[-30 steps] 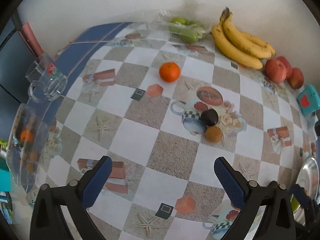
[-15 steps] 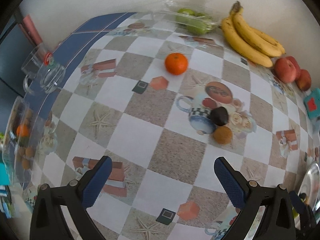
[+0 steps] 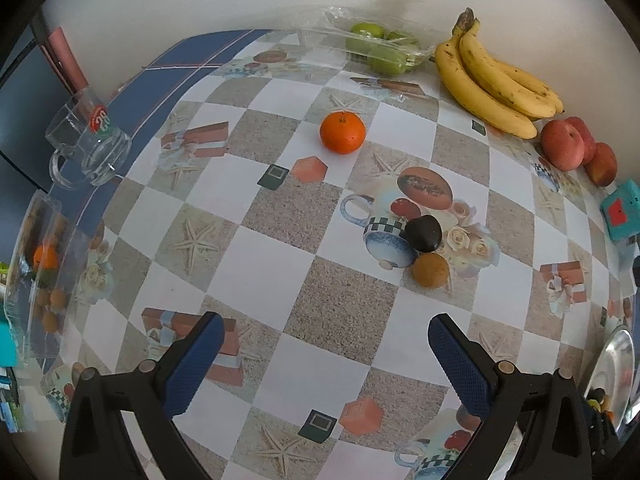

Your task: Organize fruits

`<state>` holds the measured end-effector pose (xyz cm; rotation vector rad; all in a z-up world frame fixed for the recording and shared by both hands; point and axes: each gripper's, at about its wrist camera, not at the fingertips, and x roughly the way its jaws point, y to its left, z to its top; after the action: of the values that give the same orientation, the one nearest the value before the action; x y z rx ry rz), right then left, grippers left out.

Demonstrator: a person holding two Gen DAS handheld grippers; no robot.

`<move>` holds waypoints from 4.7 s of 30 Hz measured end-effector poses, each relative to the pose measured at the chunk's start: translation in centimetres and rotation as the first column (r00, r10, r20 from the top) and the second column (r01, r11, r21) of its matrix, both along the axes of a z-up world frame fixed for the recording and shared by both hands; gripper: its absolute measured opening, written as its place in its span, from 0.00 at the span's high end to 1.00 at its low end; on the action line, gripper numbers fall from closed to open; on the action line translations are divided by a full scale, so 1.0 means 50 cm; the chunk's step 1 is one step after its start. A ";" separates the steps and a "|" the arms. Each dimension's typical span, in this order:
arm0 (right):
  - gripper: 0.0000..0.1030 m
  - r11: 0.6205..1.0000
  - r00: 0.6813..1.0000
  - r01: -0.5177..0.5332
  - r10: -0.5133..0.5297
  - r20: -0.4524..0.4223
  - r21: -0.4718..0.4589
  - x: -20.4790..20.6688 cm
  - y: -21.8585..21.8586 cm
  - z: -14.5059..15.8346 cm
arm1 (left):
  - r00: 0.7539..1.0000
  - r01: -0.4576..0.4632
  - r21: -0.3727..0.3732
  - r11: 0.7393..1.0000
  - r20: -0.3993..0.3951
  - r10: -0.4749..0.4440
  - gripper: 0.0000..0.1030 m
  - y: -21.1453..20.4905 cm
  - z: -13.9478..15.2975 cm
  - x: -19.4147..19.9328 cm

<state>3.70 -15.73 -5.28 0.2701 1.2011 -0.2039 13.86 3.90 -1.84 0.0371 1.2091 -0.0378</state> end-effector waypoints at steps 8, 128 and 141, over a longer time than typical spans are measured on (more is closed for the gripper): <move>0.41 1.000 0.999 0.014 -0.013 0.037 -0.011 -0.010 -0.013 0.016 | 1.000 0.000 -0.004 1.000 0.006 0.000 0.00 -0.003 0.004 -0.002; 0.75 0.988 0.986 0.084 -0.101 0.133 0.126 -0.046 -0.072 0.092 | 0.996 0.083 -0.214 0.973 -0.005 -0.086 0.73 -0.073 0.002 0.003; 0.75 0.981 0.970 0.173 -0.186 0.159 0.090 -0.081 -0.124 0.125 | 0.986 0.167 -0.255 0.952 0.045 -0.161 0.73 -0.131 0.064 -0.050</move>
<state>-0.36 -21.94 0.94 0.4548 1.0197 -0.2883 11.35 -2.66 1.37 -0.0908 1.1671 -0.3396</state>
